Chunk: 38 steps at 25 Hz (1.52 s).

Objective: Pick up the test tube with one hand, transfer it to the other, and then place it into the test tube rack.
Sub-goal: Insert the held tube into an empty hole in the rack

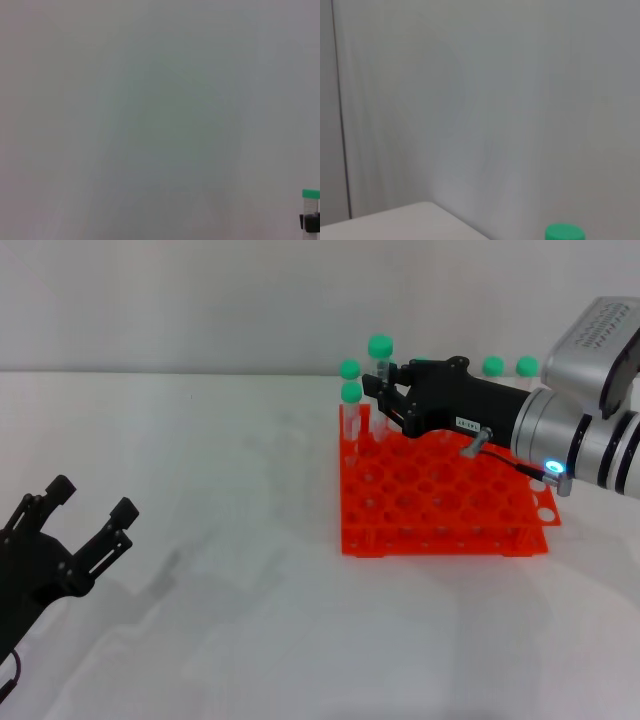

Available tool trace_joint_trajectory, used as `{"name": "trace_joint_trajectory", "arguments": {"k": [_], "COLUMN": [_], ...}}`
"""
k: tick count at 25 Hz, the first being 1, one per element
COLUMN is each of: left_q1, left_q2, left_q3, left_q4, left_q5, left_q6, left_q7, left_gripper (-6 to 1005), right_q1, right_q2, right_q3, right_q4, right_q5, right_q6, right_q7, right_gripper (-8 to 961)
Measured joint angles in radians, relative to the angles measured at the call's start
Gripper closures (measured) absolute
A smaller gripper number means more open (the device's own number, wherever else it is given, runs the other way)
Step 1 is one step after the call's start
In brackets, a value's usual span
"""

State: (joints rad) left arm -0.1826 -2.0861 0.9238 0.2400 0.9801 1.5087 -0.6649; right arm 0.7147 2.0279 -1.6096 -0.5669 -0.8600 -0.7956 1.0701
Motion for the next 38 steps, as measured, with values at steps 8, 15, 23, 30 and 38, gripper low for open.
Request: {"name": "trace_joint_trajectory", "arguments": {"k": [8, 15, 23, 30, 38], "left_q1": [0.001, 0.002, 0.012, 0.015, 0.010], "left_q2": [0.000, 0.000, 0.000, 0.000, 0.001], "left_q3": [0.002, 0.003, 0.004, 0.004, 0.004], "left_q4": [-0.021, -0.040, -0.052, -0.065, -0.065], "left_q5": [0.005, 0.006, 0.009, 0.008, 0.009], "left_q6": [0.021, 0.057, 0.076, 0.106, 0.116], "left_q7": [0.002, 0.001, 0.007, 0.025, 0.027], "left_gripper": [107, 106, 107, 106, 106], "right_q1": [0.004, 0.058, 0.092, 0.087, 0.072], "right_q2": [0.000, 0.000, 0.000, 0.000, 0.000], "right_q3": [-0.111, -0.205, -0.228, -0.244, -0.244], "right_q4": [0.059, 0.115, 0.129, 0.130, 0.139], "right_q5": [0.262, 0.422, 0.456, 0.454, 0.466], "right_q6": [-0.058, -0.005, 0.077, 0.110, 0.110], "right_q7": [-0.198, -0.244, -0.251, -0.271, -0.280], "right_gripper": [758, 758, 759, 759, 758]}}
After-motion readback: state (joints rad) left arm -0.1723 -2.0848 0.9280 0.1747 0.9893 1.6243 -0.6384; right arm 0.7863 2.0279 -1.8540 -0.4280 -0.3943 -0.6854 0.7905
